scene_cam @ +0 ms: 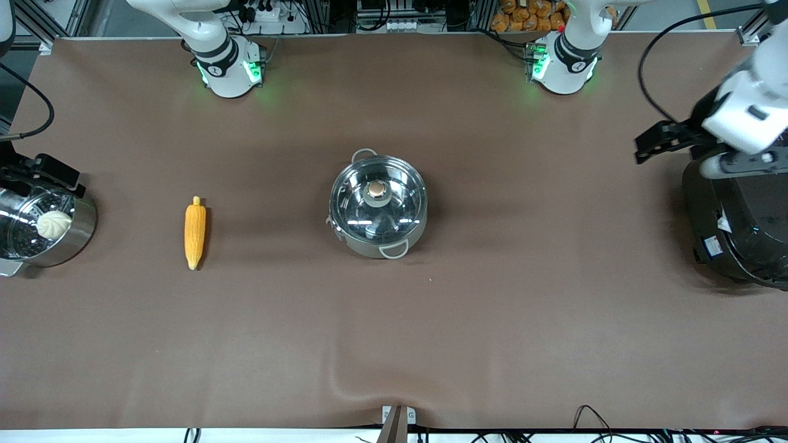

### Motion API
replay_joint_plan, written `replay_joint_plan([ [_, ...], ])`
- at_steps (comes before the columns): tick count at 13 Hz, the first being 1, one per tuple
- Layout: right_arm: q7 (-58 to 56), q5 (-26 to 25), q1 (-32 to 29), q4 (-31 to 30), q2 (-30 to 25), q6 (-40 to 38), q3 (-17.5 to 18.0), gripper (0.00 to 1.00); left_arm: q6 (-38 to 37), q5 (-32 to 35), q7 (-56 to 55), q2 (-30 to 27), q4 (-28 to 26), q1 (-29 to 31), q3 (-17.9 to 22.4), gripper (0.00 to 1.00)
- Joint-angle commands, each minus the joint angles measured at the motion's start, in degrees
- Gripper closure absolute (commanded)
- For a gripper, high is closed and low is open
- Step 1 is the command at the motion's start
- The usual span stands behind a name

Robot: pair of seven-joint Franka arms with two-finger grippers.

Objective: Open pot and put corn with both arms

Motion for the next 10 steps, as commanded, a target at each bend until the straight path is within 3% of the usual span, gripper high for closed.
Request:
replay_joint_plan([
  [1, 0.5, 0.6, 0.3, -2.5, 0.7, 1.2, -0.1, 0.00, 3.0, -0.1, -10.6, 4.4, 3.2, -6.4, -1.8, 0.00],
  [4, 0.0, 0.6, 0.3, -8.7, 2.9, 9.9, -0.1, 0.00, 7.4, -0.3, -23.5, 8.2, 4.9, -14.1, -1.7, 0.00],
  [7, -4.0, 0.6, 0.2, -9.0, 9.9, 14.8, 0.0, 0.00, 8.1, -0.1, -30.0, 15.1, 9.7, -21.0, -1.7, 0.00],
  [10, -5.0, 0.7, 1.7, -15.6, 13.7, 26.4, 0.0, 0.00, 16.9, -0.1, -45.8, 21.7, 12.7, -27.4, -1.0, 0.00],
])
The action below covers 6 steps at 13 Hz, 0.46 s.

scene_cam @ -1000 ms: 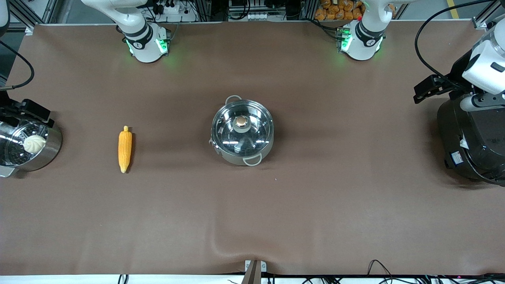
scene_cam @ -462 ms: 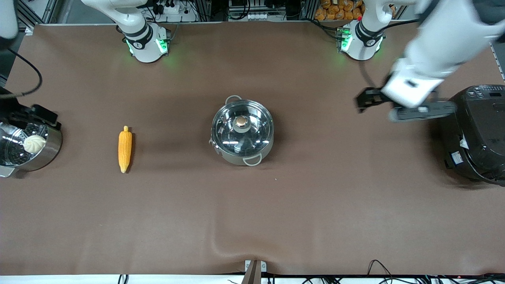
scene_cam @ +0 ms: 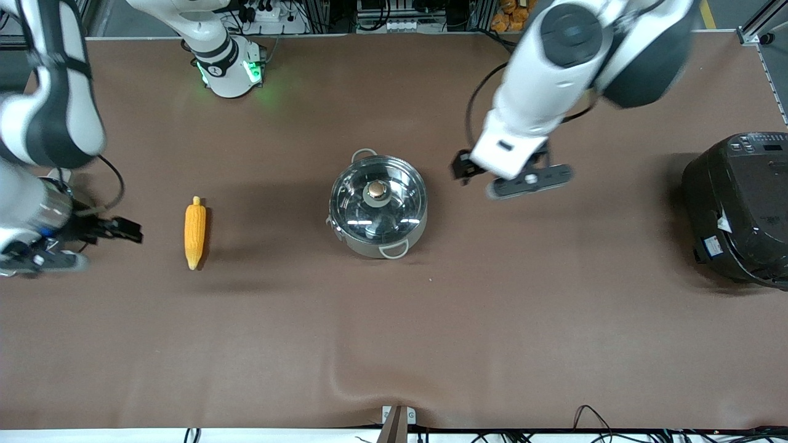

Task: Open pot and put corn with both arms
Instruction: 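Reach the left gripper to the lid knob while the right gripper reaches the corn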

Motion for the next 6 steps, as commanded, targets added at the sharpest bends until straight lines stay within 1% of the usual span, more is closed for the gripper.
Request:
replay_joint_plan([
  [1, -1.2, 0.7, 1.6, -8.4, 1.3, 11.6, -0.2, 0.00, 4.9, 0.0, -11.7, 7.1, 5.0, -5.6, 1.2, 0.00],
  [3, -2.0, 0.7, 2.7, -14.4, 2.5, 19.9, 0.0, 0.00, 8.1, 0.1, -18.5, 9.6, 5.1, -8.2, 1.2, 0.00],
  [4, -2.2, 0.7, 2.8, -16.7, 2.9, 22.6, 0.0, 0.00, 8.7, 0.1, -21.0, 10.7, 5.1, -9.3, 1.2, 0.00],
  [6, -6.9, 0.7, 2.2, -17.8, 4.3, 23.3, 0.0, 0.00, 9.5, 0.1, -27.2, 13.3, 6.4, -11.5, 1.2, 0.00],
])
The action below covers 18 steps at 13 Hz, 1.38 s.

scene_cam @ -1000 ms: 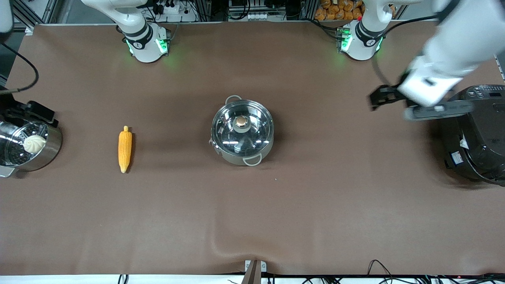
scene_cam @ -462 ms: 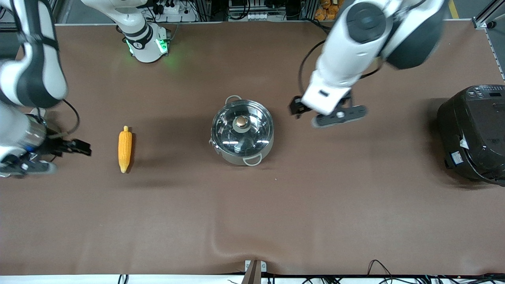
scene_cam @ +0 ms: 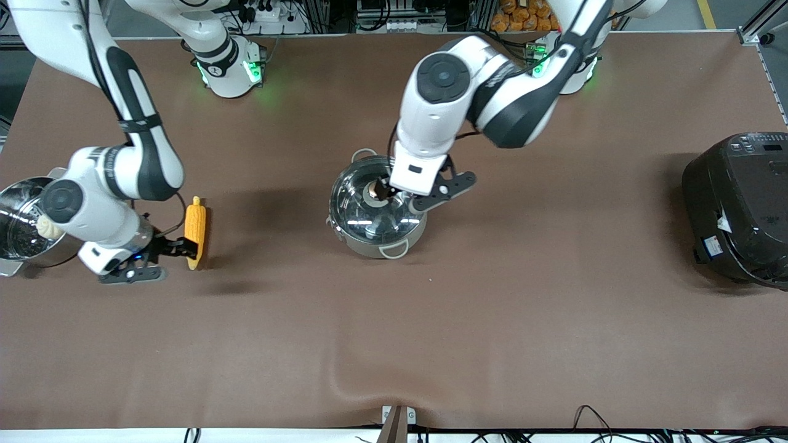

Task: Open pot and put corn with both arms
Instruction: 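Reach the left gripper to the lid knob while the right gripper reaches the corn, then grasp the lid knob with the left gripper while the right gripper grasps the corn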

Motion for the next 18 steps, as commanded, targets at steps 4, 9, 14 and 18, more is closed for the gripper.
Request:
replay_joint_plan([
  [4, -6.5, 0.7, -1.6, -3.8, 1.6, 3.3, -0.1, 0.00, 1.9, 0.0, -13.8, 6.6, 4.4, -4.9, 0.6, 0.00],
  [9, -6.6, 0.7, -1.9, -6.0, 3.4, 4.5, -0.1, 0.00, 4.1, 0.0, -15.9, 8.8, 4.4, -5.8, 1.0, 0.07],
  [14, -13.5, 0.8, -4.9, -7.3, 3.1, 4.0, -0.1, 0.00, 4.2, 0.4, -16.0, 10.3, 3.9, -6.5, 1.1, 0.17],
  [18, -13.5, 6.1, -4.5, -7.3, 3.3, 3.4, -0.1, 0.00, 4.1, 0.6, -16.0, 10.5, 3.8, -6.6, 1.1, 0.28],
])
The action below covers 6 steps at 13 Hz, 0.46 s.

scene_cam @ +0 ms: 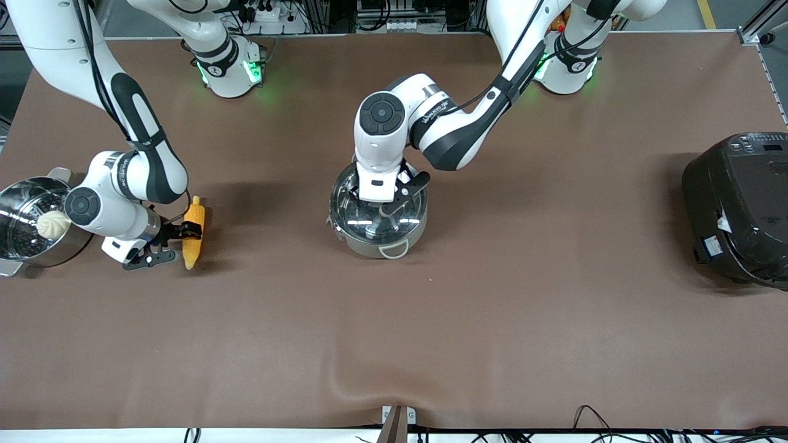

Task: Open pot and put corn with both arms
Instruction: 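Grasp the lid knob with the left gripper while the right gripper grasps the corn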

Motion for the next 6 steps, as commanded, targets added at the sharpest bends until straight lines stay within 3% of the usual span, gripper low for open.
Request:
replay_joint_plan([
  [1, -1.2, 2.4, -0.1, -0.7, -0.5, -0.3, 0.4, 0.00, -0.3, 0.6, -1.1, 0.6, 1.2, -0.7, 0.6, 0.34],
  [4, -1.3, 2.4, -0.1, -0.7, -0.5, -0.2, 0.4, 0.00, -1.0, 0.5, -1.0, 0.5, 1.2, -0.5, 0.6, 0.66],
  [5, -1.3, 2.4, 0.0, -0.7, -0.4, -0.2, 0.4, 0.05, -1.0, 0.5, -1.0, 0.6, 1.2, -0.5, 0.6, 0.76],
  [6, -1.2, 2.4, 0.1, -0.7, -0.4, -0.2, 0.4, 0.24, -1.1, 0.4, -1.0, 0.5, 1.2, -0.5, 0.6, 0.90],
])
